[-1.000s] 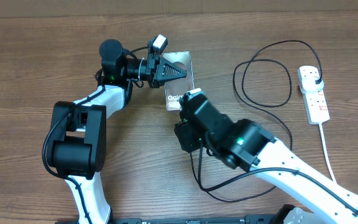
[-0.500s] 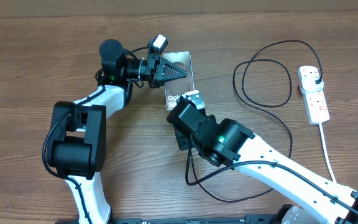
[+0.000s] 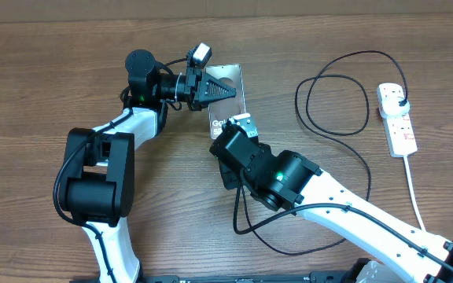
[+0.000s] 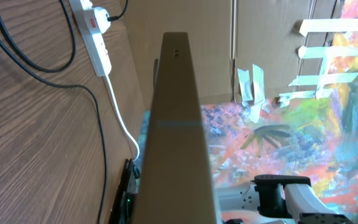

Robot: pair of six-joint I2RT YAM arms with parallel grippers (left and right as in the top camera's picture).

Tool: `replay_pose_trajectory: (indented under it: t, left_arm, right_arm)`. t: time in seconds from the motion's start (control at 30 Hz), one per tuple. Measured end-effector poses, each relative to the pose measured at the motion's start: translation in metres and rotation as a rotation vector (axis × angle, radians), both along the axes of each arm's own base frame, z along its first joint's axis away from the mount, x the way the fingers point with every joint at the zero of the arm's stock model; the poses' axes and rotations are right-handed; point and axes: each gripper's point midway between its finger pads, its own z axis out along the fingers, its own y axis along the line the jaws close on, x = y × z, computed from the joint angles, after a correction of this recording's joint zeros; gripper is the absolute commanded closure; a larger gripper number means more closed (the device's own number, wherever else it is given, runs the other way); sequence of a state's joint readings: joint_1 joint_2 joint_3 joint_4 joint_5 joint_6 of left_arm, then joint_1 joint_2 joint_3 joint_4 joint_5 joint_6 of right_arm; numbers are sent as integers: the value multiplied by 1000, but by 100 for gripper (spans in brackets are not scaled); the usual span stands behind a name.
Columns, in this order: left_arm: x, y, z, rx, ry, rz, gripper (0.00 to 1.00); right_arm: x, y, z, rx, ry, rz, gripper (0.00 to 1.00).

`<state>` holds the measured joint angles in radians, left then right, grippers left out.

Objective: Plug charger to phone and switch on socket

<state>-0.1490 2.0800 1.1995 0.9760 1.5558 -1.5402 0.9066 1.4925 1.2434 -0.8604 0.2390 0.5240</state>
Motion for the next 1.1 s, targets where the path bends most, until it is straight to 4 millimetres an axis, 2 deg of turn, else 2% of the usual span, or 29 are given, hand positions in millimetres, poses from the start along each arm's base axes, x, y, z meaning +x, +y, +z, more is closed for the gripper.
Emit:
replay_pose_trajectory:
  t: [0.83, 1.1]
  left_arm:
    - [9, 4, 1, -5, -14, 49, 96]
    - [12, 6, 18, -33, -154, 72, 96]
  right_arm:
    - [14, 6, 10, -22, -101, 55, 96]
    - [22, 7, 13, 3, -109, 69, 96]
